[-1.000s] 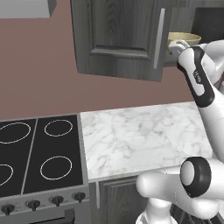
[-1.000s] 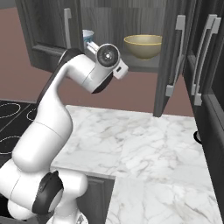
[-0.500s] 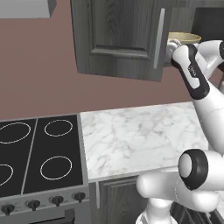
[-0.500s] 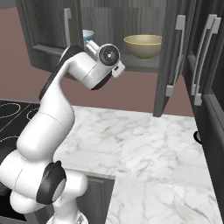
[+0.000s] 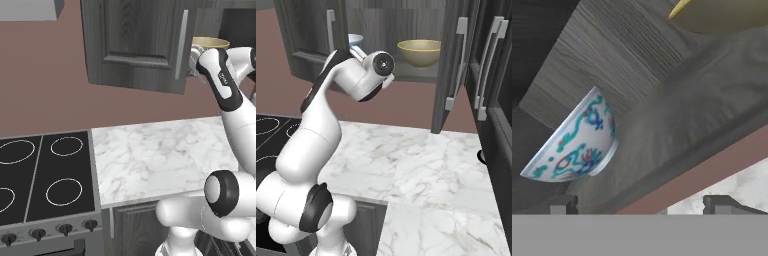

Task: Move the bowls from the cabinet to the plates on the dining table.

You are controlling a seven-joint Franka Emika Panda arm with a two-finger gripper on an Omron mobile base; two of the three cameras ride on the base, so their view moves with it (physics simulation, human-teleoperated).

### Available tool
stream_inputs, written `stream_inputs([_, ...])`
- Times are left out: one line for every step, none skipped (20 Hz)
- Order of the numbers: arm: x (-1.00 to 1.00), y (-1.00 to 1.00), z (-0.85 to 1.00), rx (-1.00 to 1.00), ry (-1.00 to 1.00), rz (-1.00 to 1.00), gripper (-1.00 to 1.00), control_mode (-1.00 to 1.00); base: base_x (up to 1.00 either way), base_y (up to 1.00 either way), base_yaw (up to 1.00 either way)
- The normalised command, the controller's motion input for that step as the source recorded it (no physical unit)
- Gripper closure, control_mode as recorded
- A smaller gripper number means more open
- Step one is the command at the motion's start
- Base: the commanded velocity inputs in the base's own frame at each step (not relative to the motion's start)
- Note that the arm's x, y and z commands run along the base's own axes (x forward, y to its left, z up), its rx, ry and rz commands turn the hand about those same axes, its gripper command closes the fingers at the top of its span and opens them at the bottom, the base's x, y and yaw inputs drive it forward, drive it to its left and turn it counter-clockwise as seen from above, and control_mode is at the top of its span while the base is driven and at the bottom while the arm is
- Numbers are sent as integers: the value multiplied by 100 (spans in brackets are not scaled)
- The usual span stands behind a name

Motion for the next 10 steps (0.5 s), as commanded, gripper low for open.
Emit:
stream_inputs([-49,43,-4,0,-1,20,-100,-100,0,0,0])
stream_inputs([-65,42,-9,0,-3,24,-100,-100,0,0,0])
stream_inputs([-68,43,-11,0,-4,25,-100,-100,0,0,0])
stream_inputs([-72,43,-12,0,-5,26,-100,-100,0,0,0])
stream_inputs([-74,44,-15,0,-5,27,-100,-100,0,0,0])
stream_inputs([-68,43,-16,0,-5,27,-100,-100,0,0,0])
stream_inputs([-64,43,-16,0,-5,27,-100,-100,0,0,0])
stream_inputs([-59,46,-21,0,-4,27,-100,-100,0,0,0])
stream_inputs([-58,48,-21,-1,-4,26,-100,-100,0,0,0])
stream_inputs([-54,50,-23,-2,-4,26,-100,-100,0,0,0])
